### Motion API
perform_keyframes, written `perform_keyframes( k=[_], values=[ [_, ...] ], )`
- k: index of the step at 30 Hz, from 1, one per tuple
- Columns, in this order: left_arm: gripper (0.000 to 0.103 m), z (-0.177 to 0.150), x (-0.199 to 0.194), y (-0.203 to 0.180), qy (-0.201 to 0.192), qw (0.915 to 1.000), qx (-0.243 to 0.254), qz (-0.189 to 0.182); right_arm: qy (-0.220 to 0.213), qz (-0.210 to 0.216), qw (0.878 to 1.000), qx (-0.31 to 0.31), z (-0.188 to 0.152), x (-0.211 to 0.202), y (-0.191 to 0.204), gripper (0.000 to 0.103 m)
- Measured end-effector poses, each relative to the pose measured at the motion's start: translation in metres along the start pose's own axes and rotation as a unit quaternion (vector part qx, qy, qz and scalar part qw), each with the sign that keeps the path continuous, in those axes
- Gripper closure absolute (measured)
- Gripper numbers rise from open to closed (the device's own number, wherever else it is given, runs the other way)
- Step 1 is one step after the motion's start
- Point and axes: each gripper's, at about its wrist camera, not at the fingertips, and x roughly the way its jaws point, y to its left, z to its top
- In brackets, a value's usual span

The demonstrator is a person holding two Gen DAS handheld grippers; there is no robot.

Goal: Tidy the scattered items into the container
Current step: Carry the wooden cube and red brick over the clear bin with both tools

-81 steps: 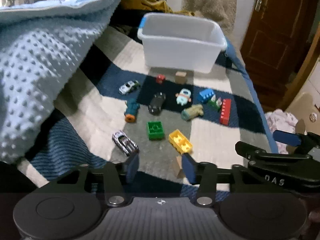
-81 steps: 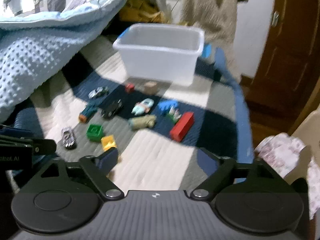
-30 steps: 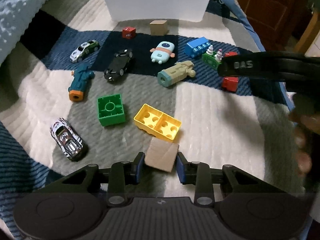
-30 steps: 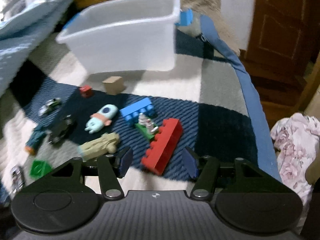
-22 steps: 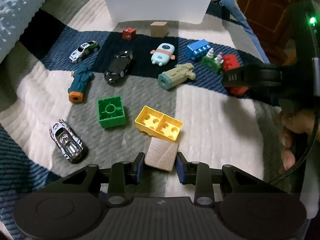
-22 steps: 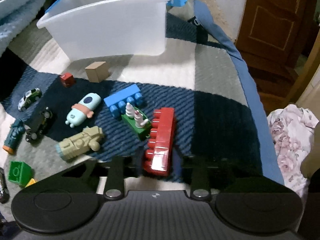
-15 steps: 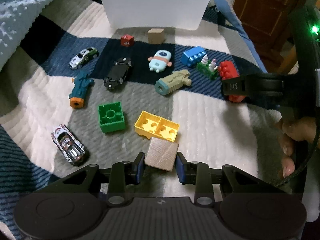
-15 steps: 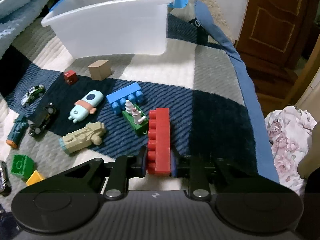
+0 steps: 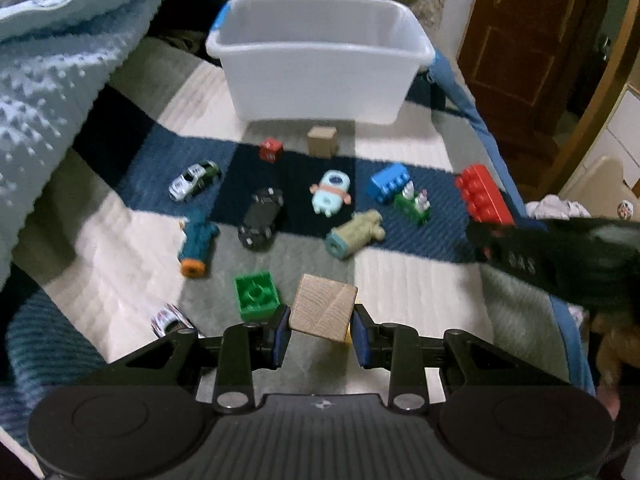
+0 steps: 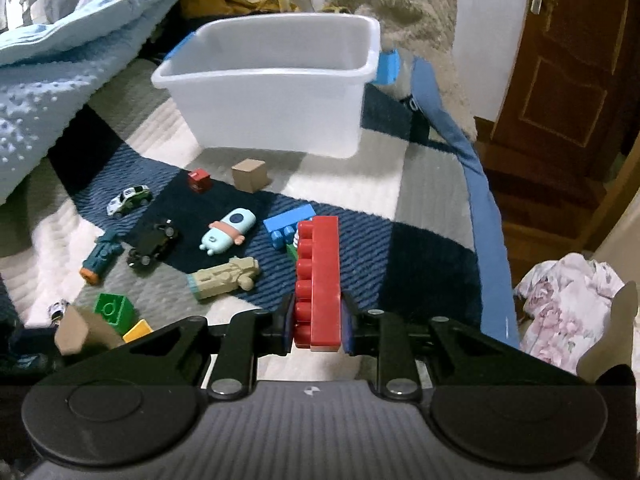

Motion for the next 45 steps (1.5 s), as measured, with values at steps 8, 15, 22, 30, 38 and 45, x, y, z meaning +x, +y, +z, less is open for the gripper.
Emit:
perform_keyframes(
  k=[8, 15, 22, 30, 38, 45],
  values=[
    [0.067, 0.031, -0.011, 0.010, -0.031, 0.9995, 0.001, 0.003, -0.015, 0.011, 1.000, -0.012, 0.003, -0.017, 0.008, 0.078],
    [0.067, 0.063, -0.004, 0.008, -0.045, 0.9987, 0.023, 0.010, -0.031, 0.021, 0.999, -0.017, 0.018, -0.020, 0.012, 0.078],
    [0.067, 0.102, 0.018, 0.007, -0.064, 0.9970, 0.038, 0.025, -0.049, 0.016, 0.999, -0.005, 0.047, -0.006, 0.005, 0.078],
    [0.067, 0.162, 0.043, 0.006, -0.106, 0.9923, 0.048, 0.041, -0.089, 0.013, 0.996, 0.002, 0.101, 0.016, 0.000, 0.078],
    [0.067, 0.227, 0.079, 0.016, -0.123, 0.9896, 0.047, 0.058, -0.105, 0.024, 0.994, 0.001, 0.169, 0.056, -0.002, 0.078],
    [0.067, 0.260, 0.130, 0.029, -0.098, 0.9898, 0.040, 0.095, -0.067, 0.017, 0.998, 0.010, 0.199, 0.106, -0.002, 0.077]
  ],
)
